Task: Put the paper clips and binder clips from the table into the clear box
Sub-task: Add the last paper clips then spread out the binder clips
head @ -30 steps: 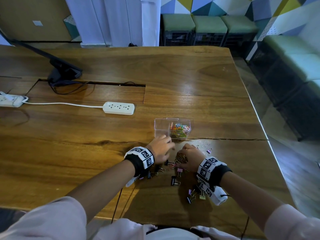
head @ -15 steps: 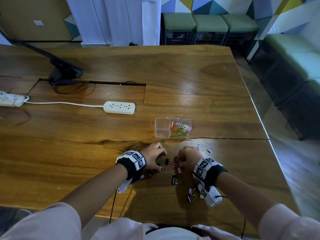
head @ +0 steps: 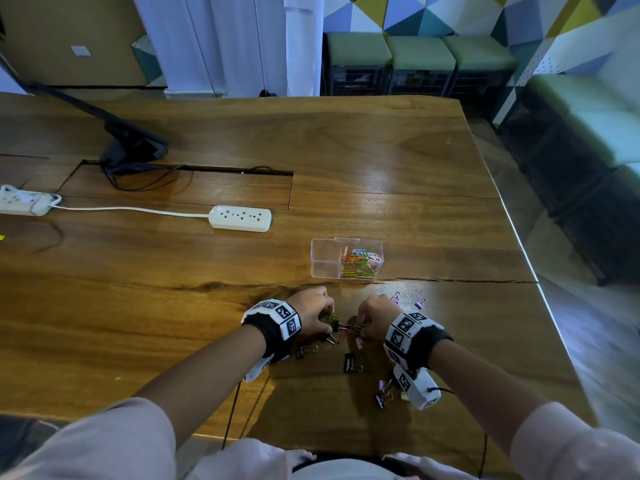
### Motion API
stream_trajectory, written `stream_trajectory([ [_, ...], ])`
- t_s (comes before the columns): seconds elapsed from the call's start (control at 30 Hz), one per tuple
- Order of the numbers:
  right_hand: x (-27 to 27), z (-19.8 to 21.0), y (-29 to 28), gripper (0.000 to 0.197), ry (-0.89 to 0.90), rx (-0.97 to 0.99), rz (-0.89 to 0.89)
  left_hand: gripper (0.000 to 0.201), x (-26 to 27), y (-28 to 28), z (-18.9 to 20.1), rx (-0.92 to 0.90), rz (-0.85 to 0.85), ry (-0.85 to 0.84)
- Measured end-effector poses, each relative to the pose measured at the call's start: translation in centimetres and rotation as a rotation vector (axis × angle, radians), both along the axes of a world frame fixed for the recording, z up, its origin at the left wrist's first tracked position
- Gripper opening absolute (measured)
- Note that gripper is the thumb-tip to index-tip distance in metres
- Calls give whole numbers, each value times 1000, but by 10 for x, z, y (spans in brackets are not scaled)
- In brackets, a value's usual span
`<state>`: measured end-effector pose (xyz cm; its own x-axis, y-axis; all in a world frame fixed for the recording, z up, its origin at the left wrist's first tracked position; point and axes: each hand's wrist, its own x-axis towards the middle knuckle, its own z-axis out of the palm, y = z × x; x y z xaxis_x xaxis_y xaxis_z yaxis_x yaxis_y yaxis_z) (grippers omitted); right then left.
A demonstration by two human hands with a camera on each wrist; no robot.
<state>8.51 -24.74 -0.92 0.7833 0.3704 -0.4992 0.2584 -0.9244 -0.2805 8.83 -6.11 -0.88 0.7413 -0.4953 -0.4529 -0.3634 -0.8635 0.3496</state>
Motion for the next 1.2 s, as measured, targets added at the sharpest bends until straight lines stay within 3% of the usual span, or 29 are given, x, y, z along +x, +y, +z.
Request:
stream_trajectory([
  [0.13, 2, 0, -3, 20, 8, 6, -1, 43, -2, 0, 1, 2, -6, 7],
  [0.3, 5, 3, -8, 23, 24, 6, -31, 60, 0, 3, 4, 2, 19, 96],
  [0.57, 23, 20, -19, 18, 82, 180, -144, 45, -3, -2, 1, -11, -26, -10],
  [0.73, 32, 28, -26, 17, 80, 391, -400, 27, -2, -4, -2, -9, 17, -14],
  [0.87, 37, 45, -28, 28, 98, 598, -494, 19, -3, -10, -4, 7, 74, -19],
  [0.97, 50, 54, -28, 24, 29, 652, -545, 17, -4, -15, -5, -2, 103, -64],
  [1.2, 80, 72, -19, 17, -227, 478, -503, 30, -10, -19, -5, 22, 54, -94],
])
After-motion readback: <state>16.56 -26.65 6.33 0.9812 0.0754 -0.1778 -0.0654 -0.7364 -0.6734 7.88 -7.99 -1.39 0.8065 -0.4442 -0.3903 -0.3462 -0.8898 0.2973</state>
